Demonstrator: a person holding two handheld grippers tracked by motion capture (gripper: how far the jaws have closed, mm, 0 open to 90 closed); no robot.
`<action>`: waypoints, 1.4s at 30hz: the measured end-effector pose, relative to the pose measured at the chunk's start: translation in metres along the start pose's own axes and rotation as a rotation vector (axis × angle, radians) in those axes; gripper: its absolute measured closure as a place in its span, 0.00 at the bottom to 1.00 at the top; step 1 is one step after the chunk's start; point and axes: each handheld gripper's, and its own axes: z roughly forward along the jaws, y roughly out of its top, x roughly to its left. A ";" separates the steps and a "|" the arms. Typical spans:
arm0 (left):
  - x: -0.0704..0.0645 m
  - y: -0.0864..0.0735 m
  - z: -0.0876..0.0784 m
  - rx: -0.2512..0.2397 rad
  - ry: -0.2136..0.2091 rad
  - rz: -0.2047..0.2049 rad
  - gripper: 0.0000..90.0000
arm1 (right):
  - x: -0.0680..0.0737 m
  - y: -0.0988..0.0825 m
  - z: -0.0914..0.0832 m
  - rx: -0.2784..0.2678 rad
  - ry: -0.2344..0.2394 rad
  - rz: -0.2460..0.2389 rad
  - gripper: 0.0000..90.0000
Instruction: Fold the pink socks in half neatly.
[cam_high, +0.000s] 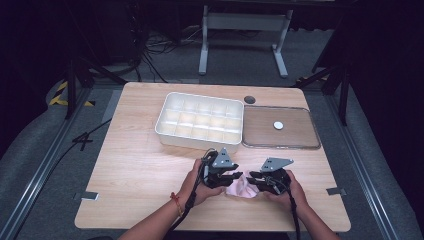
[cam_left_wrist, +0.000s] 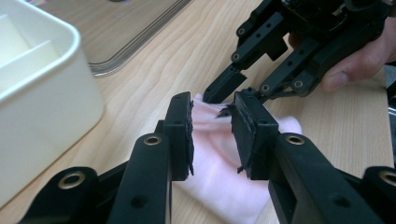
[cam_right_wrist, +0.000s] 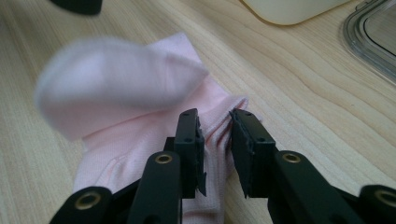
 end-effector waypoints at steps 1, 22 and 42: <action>0.000 0.000 0.000 0.000 0.000 0.000 0.77 | 0.000 0.000 0.000 0.000 0.000 0.000 0.81; -0.011 -0.043 0.017 0.154 -0.015 0.094 0.85 | 0.002 0.007 -0.013 -0.046 -0.038 -0.013 0.89; -0.011 -0.046 0.017 0.143 0.003 0.074 0.80 | 0.040 0.025 -0.013 -0.071 0.003 -0.139 0.98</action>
